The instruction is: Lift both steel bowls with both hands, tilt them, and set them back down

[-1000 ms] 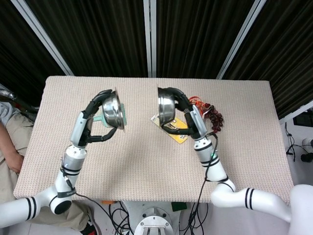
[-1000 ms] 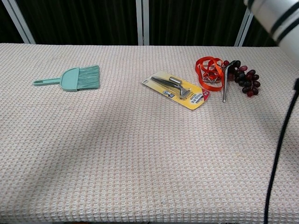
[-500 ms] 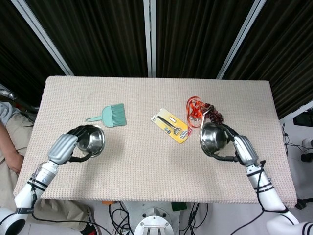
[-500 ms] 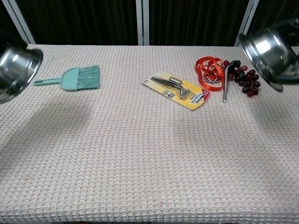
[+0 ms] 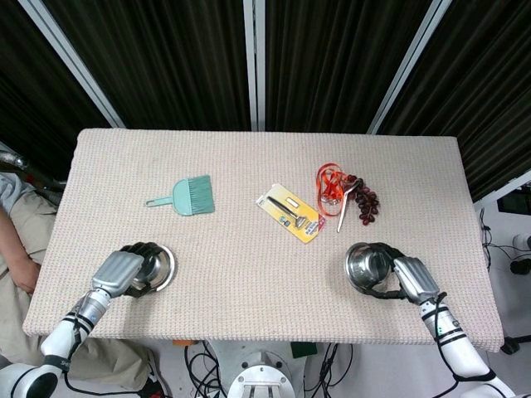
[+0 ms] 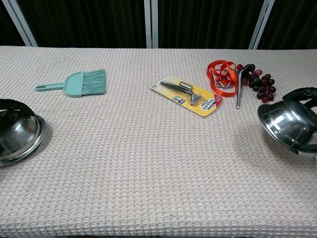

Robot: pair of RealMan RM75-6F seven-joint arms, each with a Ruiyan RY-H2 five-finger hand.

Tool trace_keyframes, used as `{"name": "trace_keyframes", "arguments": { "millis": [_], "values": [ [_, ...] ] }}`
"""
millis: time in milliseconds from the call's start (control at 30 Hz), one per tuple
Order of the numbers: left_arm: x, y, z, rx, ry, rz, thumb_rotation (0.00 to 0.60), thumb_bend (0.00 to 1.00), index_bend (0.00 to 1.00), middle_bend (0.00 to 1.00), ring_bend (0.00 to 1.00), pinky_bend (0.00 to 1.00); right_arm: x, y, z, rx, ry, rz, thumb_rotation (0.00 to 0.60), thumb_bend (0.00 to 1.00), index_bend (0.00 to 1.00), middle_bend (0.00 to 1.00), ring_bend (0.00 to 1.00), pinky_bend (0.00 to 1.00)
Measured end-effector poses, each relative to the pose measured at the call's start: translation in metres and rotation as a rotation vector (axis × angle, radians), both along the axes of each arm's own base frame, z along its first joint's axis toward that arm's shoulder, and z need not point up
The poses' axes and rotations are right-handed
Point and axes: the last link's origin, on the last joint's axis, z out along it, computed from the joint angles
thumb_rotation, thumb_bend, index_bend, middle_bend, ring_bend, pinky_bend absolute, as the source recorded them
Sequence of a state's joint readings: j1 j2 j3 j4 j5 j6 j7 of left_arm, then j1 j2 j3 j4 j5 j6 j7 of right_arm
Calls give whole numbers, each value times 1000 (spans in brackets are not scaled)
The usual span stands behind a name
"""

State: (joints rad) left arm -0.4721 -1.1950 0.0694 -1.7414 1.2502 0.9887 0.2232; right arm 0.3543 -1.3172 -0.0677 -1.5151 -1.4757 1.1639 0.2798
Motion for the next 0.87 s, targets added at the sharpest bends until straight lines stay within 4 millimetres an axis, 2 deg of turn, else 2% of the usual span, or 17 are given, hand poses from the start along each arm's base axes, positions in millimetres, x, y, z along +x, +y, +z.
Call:
{"name": "trace_keyframes", "arguments": {
  "millis": [67,100,133,300,467,567,600,733,867],
  "values": [
    [2,1,3,25,-10,-16,455,80,0,39,97,322,0,0,0,27,12,-2,600,7,0,0,0,33],
    [3,1,4,39,-16,-23,370,60,0,24,73,286,1,0,0,28,14,-1,600,0,0,0,0,9],
    [4,1,6,53,-22,-29,335,53,0,21,63,270,2,0,2,22,14,1,600,0,0,0,0,2],
    [5,-5,12,70,-58,-12,215,50,0,0,26,227,6,3,15,-11,19,6,600,0,0,0,0,0],
    [7,-8,18,97,-77,-4,185,28,0,0,8,208,8,8,30,-76,8,12,600,0,0,0,0,0],
    [7,-7,30,195,-98,-22,31,21,0,0,0,189,7,14,42,-154,20,19,600,1,0,0,0,0],
    [7,-7,38,257,-110,-32,2,34,0,0,0,183,6,16,46,-186,30,22,600,5,0,0,0,0],
    [-4,-17,66,526,-135,-51,0,61,0,0,0,162,2,31,62,-385,65,20,600,28,0,0,0,0],
    [-33,-52,88,781,-128,5,0,60,0,0,0,146,-7,49,59,-579,73,-27,600,46,0,0,0,0]
  ]
}}
